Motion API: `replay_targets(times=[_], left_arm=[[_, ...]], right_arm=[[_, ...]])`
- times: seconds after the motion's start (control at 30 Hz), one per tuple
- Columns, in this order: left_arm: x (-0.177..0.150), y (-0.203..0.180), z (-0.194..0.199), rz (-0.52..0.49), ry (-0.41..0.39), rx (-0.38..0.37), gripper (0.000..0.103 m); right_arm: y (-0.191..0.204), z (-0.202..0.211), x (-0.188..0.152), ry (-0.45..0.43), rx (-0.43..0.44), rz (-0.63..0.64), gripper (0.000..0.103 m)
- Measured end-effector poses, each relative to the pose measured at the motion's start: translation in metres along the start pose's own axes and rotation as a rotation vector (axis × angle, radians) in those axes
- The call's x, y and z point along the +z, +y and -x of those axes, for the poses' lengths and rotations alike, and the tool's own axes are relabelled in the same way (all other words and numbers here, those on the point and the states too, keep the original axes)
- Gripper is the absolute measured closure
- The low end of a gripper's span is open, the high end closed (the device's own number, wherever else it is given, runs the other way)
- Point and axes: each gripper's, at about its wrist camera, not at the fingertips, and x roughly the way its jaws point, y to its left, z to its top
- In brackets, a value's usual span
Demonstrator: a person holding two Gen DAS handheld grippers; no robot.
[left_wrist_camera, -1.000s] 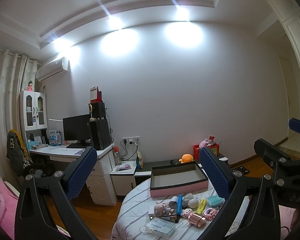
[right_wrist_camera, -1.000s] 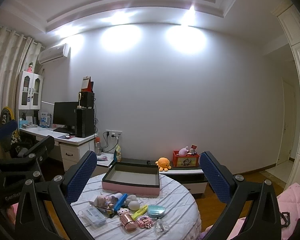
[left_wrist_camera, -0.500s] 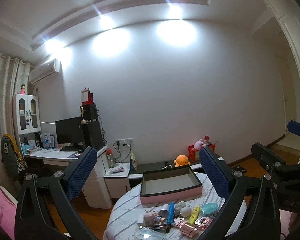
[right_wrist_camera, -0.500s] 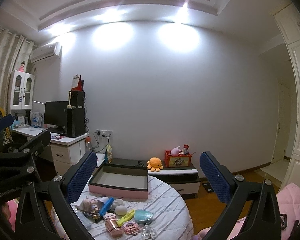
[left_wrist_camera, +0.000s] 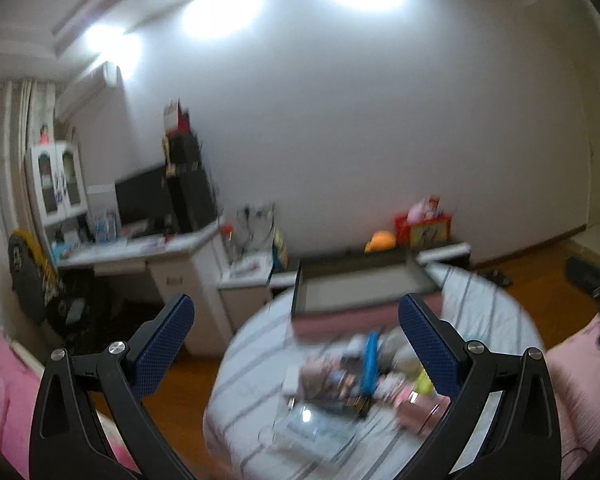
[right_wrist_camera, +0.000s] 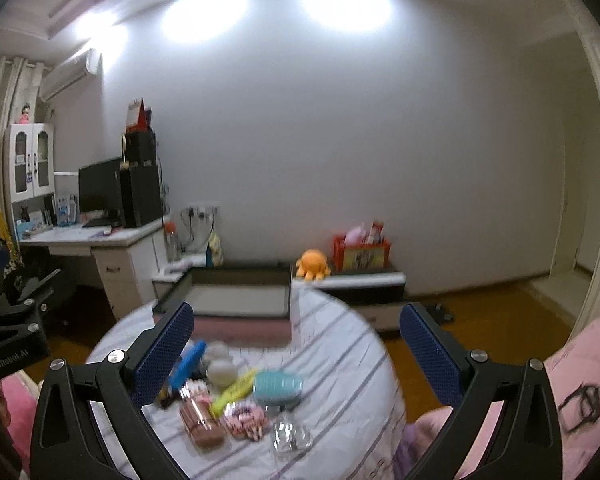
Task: Organize rigid objects
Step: 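Grasp the Dental Flossers box with left gripper while right gripper grasps the glass bottle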
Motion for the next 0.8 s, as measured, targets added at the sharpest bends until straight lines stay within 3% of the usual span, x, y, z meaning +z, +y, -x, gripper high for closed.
replay_targets(times=[0.13, 0.43, 0.6, 0.8], left_arm=[[-0.042, 0.004, -0.037, 0.010, 0.133, 0.018, 0.000], [-0.123, -0.007, -0.081, -0.023, 0.324, -0.070, 0.000], [-0.139, -0.011, -0.097, 0.022, 0.374, -0.107, 0.000], [-0.147, -0.016, -0.115, 0.011, 0.393, -0.110, 0.000]], right_arm=[[-0.005, -0.034, -0.041, 0.113, 0.028, -0.042, 0.000], [-0.010, -0.064, -0.115, 0.294, 0.030, -0.066, 0.000], [-0.010, -0.077, -0.141, 0.368, 0.018, -0.070, 0.000], [-0.014, -0.086, -0.149, 0.383, 0.010, -0.056, 0.000]])
